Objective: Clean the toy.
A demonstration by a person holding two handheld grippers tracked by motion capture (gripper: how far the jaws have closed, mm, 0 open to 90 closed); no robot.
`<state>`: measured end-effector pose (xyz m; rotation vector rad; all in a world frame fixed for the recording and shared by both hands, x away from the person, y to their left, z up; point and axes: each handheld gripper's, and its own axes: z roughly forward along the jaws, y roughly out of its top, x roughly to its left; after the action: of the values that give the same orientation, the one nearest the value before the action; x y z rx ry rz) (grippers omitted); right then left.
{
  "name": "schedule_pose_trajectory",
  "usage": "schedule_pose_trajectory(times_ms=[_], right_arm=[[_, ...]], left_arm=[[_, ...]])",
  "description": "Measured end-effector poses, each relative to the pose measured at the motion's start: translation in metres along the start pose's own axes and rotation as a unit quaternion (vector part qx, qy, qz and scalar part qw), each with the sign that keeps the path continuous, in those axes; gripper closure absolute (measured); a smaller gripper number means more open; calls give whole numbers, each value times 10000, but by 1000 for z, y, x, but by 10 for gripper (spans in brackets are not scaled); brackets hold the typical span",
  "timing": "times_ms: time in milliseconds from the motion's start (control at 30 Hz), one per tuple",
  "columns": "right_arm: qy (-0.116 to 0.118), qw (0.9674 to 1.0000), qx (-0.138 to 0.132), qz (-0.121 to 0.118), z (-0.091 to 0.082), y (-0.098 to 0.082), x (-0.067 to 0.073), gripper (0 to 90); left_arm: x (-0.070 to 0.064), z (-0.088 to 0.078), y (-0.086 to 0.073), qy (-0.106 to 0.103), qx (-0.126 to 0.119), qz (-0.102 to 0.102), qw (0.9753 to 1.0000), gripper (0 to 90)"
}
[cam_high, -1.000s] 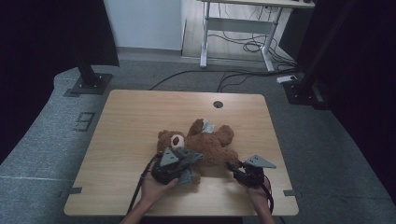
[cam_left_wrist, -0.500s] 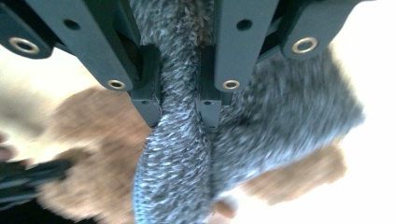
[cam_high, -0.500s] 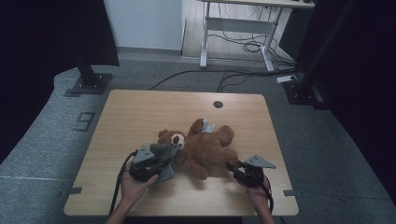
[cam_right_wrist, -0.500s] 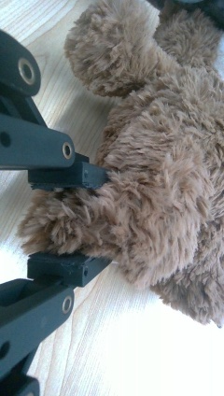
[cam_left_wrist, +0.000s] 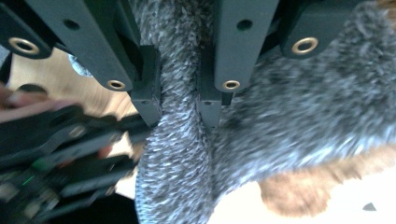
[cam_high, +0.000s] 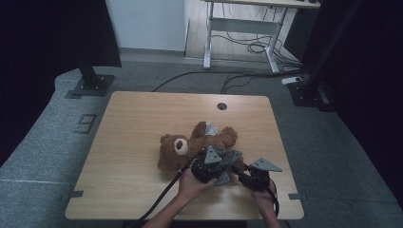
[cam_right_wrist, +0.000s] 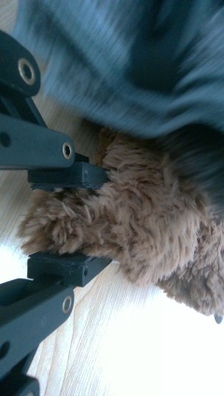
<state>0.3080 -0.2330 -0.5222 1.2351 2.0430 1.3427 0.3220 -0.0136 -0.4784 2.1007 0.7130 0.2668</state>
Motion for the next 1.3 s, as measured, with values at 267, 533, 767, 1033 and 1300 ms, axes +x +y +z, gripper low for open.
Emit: schedule_pose_trajectory(times_ms=[267, 533, 767, 1033, 1300], right_arm=[[41, 10000, 6, 18, 0, 0, -1, 653], [75, 10000, -6, -35, 0, -1, -1, 653], [116, 9999, 0, -50, 0, -1, -2, 654], [162, 9998, 17, -72, 1, -2, -2, 654], [123, 9999, 43, -77, 3, -2, -3, 655]], left_arm=[[21, -23, -39, 2, 23, -344, 9994, 755], [47, -57, -71, 72, 54, -630, 9980, 751], [68, -85, -95, 297, 72, -794, 9964, 748], [83, -111, -108, 479, -38, -947, 9943, 744], [90, -138, -82, 661, -614, -928, 9916, 743]])
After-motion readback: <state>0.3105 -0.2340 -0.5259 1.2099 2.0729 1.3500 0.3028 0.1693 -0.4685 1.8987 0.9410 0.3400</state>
